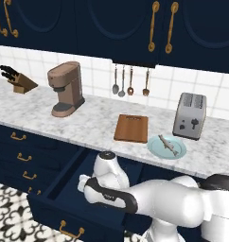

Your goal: Pick up the knife from the drawer and place it on the cutting board. Then place the meat from the plate to the cutting board.

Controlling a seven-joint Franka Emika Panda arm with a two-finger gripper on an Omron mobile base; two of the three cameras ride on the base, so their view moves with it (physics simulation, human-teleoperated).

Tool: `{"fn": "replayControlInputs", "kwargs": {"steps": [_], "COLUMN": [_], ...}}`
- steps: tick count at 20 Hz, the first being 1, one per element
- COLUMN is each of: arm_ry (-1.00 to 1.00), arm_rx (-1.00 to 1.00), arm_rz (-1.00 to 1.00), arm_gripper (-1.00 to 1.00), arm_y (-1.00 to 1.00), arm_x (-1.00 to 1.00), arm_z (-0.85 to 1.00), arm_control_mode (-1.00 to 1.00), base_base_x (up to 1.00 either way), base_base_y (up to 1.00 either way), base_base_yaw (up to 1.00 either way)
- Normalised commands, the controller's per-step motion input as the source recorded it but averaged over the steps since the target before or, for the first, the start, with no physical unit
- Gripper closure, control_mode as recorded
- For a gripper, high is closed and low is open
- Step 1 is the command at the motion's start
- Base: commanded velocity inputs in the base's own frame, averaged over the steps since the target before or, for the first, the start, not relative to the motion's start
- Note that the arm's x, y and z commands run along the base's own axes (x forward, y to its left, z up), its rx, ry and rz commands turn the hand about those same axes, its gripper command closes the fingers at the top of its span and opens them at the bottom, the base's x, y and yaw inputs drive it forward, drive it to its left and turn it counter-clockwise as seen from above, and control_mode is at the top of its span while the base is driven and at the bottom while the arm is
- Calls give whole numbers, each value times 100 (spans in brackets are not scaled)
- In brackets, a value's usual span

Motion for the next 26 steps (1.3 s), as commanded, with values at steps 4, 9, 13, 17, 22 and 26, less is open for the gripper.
{"fn": "replayControlInputs", "kwargs": {"steps": [4, 9, 13, 17, 22, 26], "arm_ry": [1, 3, 8, 3, 0, 0], "arm_rx": [-2, -5, -6, -3, 0, 0], "arm_rz": [0, 0, 0, 0, 0, 0], "arm_gripper": [-100, -100, -100, -100, -100, -100], "arm_y": [-40, -33, -26, -26, -13, -2], "arm_x": [39, 31, 31, 9, 1, 0], "arm_z": [-13, -14, -11, 0, -11, -19], "arm_control_mode": [-100, -100, -100, -100, -100, -100], "base_base_x": [0, 0, 0, 0, 0, 0], "base_base_y": [0, 0, 0, 0, 0, 0], "base_base_yaw": [0, 0, 0, 0, 0, 0]}}
